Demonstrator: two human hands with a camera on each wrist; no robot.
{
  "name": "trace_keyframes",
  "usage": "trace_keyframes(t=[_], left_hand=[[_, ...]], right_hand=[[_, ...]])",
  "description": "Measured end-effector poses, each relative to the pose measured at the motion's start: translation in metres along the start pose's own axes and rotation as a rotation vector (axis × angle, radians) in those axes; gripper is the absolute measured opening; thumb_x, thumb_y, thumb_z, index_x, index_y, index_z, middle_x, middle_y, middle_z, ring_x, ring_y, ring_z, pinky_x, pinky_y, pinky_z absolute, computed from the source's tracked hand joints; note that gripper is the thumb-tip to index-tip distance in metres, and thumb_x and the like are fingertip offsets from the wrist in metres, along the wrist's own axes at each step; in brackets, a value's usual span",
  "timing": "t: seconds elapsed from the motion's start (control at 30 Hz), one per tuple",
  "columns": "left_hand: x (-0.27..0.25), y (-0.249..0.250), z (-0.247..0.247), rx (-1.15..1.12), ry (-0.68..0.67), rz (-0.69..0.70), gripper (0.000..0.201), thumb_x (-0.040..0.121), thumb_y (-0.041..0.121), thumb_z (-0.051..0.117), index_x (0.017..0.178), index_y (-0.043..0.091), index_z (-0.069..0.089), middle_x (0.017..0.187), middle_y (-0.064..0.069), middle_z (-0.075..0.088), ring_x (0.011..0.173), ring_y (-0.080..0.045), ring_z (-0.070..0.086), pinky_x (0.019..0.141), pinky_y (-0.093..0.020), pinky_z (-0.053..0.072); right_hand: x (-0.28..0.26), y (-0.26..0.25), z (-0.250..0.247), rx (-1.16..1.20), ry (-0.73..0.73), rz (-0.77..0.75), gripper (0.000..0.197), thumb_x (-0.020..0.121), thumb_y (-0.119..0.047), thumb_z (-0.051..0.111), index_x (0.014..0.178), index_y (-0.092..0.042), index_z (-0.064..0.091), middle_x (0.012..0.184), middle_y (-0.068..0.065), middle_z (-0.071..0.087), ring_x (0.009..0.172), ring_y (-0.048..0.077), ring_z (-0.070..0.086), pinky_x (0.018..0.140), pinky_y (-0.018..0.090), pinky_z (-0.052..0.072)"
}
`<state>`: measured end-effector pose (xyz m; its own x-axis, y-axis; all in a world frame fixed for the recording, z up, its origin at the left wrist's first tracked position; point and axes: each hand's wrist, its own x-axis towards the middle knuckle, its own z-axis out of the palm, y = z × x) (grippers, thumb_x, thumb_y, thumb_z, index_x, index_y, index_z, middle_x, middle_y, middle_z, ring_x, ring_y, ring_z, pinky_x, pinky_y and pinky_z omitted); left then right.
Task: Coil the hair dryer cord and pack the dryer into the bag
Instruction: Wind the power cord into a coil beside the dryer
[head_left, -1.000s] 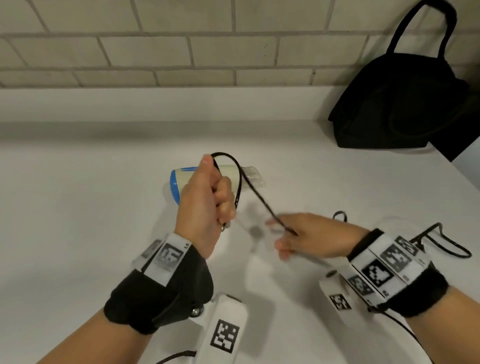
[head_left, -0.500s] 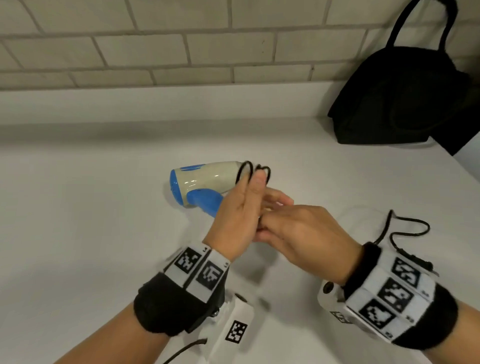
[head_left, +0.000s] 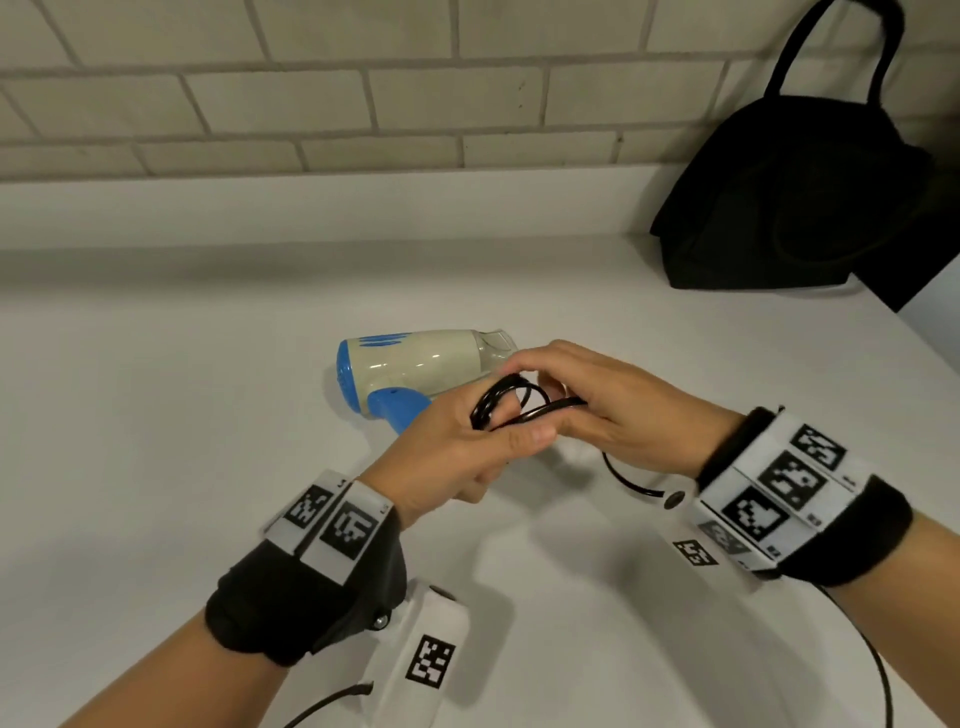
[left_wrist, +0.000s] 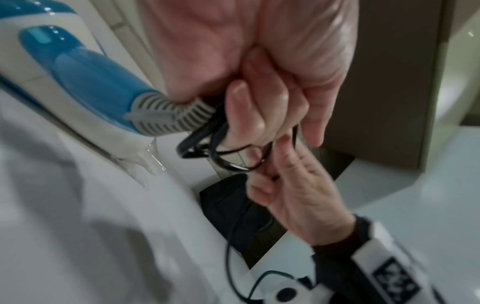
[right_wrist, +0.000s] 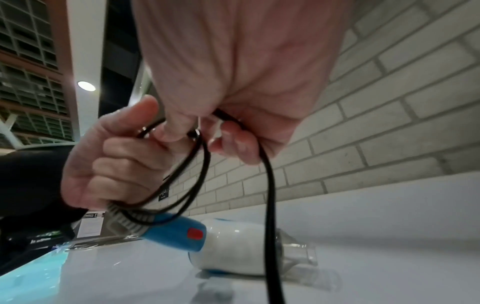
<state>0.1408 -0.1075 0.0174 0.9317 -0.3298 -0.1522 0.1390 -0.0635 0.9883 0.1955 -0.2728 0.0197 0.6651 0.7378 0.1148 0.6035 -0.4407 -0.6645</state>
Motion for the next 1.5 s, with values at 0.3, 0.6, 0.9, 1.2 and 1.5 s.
trace_keyframes(t=[0.3, 0.6, 0.9, 1.2, 1.5], left_hand=[[0.000, 0.003, 0.000, -0.249, 0.114, -0.019, 0.027, 0.071, 0.043, 0.047, 0.056, 0.021, 0.046, 0.035, 0.011, 0.025, 0.026, -0.004, 0.023, 0.036, -0.018, 0.037], [0.006, 0.004, -0.002, -0.596, 0.230, -0.127, 0.056, 0.091, 0.044, 0.035, 0.040, 0.023, 0.031, 0.028, 0.012, 0.022, 0.021, -0.001, 0.016, 0.030, -0.011, 0.013], [0.000, 0.019, -0.034, -0.724, 0.448, 0.048, 0.055, 0.094, 0.042, 0.033, 0.043, 0.022, 0.029, 0.027, 0.007, 0.022, 0.023, -0.005, 0.010, 0.027, -0.013, 0.011], [0.008, 0.030, -0.012, -0.326, 0.694, 0.144, 0.051, 0.095, 0.037, 0.033, 0.046, 0.024, 0.026, 0.031, 0.009, 0.025, 0.028, -0.005, 0.018, 0.038, -0.017, 0.012], [0.004, 0.012, 0.014, 0.219, 0.401, 0.340, 0.039, 0.081, 0.042, 0.032, 0.060, 0.011, 0.041, 0.052, 0.003, 0.039, 0.044, -0.003, 0.038, 0.046, -0.008, 0.033]], right_hand=[[0.015, -0.005, 0.018, 0.538, 0.125, 0.178, 0.020, 0.090, -0.015, 0.045, 0.071, -0.020, 0.048, 0.050, -0.004, 0.055, 0.034, 0.003, 0.044, 0.036, 0.013, 0.036], [0.030, -0.011, 0.036, 0.723, 0.244, 0.177, 0.029, 0.087, -0.032, 0.041, 0.063, -0.017, 0.043, 0.036, -0.005, 0.048, 0.032, 0.005, 0.034, 0.032, 0.016, 0.028], [-0.013, 0.022, 0.021, 0.153, -0.224, 0.410, 0.014, 0.087, -0.038, 0.050, 0.091, -0.026, 0.055, 0.050, -0.009, 0.053, 0.056, 0.018, 0.052, 0.065, 0.036, 0.046], [-0.011, 0.005, 0.036, -0.686, 0.168, -0.114, 0.031, 0.080, -0.036, 0.039, 0.075, -0.025, 0.067, 0.061, -0.008, 0.062, 0.051, 0.017, 0.058, 0.042, 0.019, 0.037], [-0.009, -0.026, 0.025, -0.486, 0.348, -0.271, 0.020, 0.082, -0.032, 0.050, 0.076, -0.023, 0.067, 0.066, -0.008, 0.064, 0.057, 0.015, 0.054, 0.050, 0.023, 0.043]])
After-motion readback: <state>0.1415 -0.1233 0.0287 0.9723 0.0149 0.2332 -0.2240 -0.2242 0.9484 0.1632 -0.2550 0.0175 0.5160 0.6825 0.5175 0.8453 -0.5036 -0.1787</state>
